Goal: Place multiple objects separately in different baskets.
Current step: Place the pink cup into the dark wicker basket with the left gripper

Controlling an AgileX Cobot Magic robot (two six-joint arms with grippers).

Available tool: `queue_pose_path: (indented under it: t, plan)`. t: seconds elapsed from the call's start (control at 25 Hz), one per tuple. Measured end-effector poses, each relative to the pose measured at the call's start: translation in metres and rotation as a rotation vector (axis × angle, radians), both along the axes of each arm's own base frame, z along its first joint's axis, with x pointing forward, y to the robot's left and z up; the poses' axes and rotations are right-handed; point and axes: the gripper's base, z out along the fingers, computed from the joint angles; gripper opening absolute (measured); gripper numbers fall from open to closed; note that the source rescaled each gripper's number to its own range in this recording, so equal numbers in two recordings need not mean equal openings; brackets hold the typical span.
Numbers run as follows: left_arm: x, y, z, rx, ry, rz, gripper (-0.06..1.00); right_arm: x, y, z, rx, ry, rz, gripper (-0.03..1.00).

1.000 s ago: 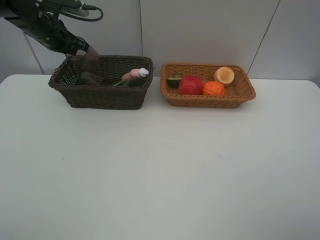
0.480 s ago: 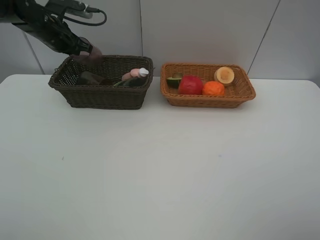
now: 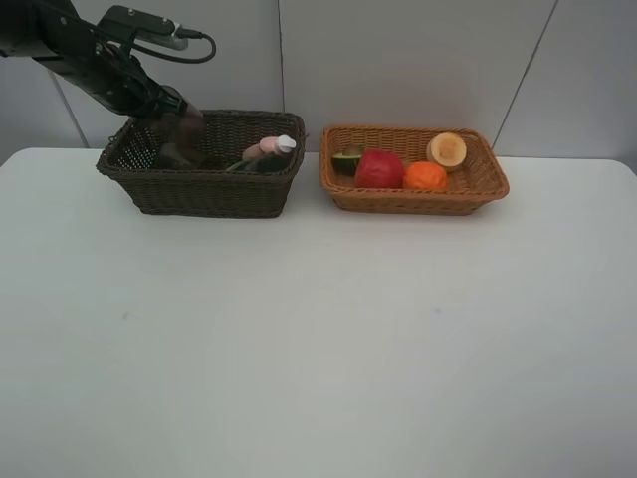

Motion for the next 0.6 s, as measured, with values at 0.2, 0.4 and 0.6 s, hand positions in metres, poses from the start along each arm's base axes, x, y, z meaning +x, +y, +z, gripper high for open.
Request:
queue_pose_path:
  t: [0.2,0.4,0.6]
  plan:
    - [0.0,0.0,0.0,0.0,0.0,0.0,0.0,0.0,0.0,0.0,0.0,0.0,0.0,0.98]
    - [0.0,0.0,-0.0005,0.002,0.002,-0.002,0.2,0.0,0.0,0.0,0.0,0.0,0.0,0.98]
    - [-0.0002,0.0,-0.0007,0.023,0.001,-0.024,0.69,0.0,0.0,0.0,0.0,0.0,0.0,0.98]
